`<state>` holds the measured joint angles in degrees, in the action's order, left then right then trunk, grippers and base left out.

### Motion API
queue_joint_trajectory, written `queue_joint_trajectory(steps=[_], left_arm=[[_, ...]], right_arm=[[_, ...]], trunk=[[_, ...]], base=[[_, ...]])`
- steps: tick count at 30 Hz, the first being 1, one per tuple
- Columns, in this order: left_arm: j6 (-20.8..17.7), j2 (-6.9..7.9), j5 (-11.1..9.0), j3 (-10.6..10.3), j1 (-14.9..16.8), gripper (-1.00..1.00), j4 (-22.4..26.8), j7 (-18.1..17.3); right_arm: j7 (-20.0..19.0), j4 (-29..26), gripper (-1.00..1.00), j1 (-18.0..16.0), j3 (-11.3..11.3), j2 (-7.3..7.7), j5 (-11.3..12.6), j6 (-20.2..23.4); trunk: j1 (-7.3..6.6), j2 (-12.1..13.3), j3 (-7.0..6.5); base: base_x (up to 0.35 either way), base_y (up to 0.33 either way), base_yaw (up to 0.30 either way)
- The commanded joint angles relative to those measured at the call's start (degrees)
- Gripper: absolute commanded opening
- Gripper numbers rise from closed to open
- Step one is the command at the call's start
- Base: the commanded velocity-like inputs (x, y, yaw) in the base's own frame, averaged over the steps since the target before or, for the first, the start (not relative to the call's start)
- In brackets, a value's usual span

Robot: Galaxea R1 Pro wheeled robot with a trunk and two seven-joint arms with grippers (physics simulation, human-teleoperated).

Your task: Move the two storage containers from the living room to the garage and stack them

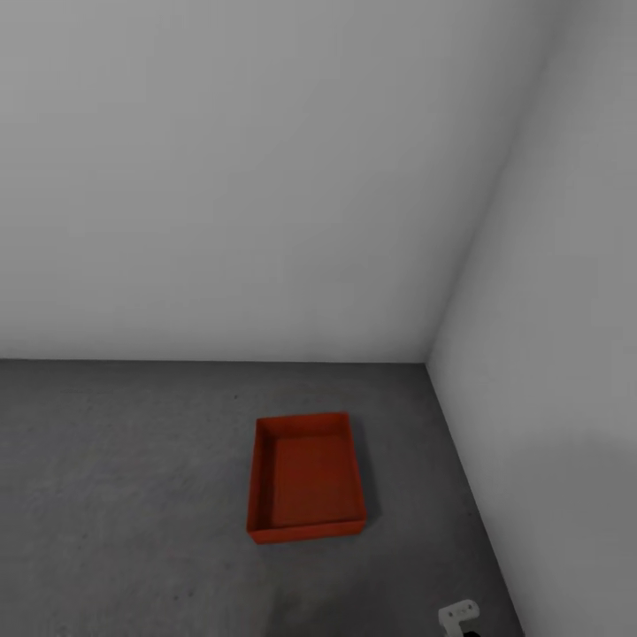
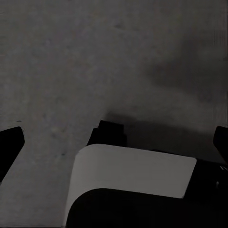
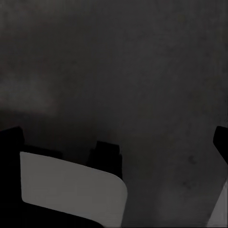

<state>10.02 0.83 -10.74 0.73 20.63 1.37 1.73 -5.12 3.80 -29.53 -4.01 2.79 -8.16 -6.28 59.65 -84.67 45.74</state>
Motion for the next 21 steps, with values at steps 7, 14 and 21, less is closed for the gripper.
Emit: queue_joint_trajectory(steps=[7, 14, 21], left_arm=[[0.18, -0.03, -0.25, 0.04, 0.03, 1.0, -0.05, 0.03], [0.18, -0.19, -0.25, 0.03, 0.03, 1.0, -0.05, 0.03], [0.11, -0.33, -0.29, 0.04, 0.03, 1.0, -0.05, 0.03]], right_arm=[[-0.07, 0.24, 1.0, -0.09, -0.39, -0.05, -0.26, -0.4], [-0.13, 0.24, 1.0, -0.11, -0.39, -0.1, -0.23, -0.4], [-0.15, 0.24, 1.0, -0.09, -0.39, -0.15, -0.28, -0.4]], trunk=[[-1.58, 2.8, -1.23], [-3.12, 5.61, -2.48], [-4.66, 8.41, -3.74]], base=[[-0.337, 0.0, 0.0], [-0.334, 0.0, 0.0], [-0.099, 0.0, 0.0]])
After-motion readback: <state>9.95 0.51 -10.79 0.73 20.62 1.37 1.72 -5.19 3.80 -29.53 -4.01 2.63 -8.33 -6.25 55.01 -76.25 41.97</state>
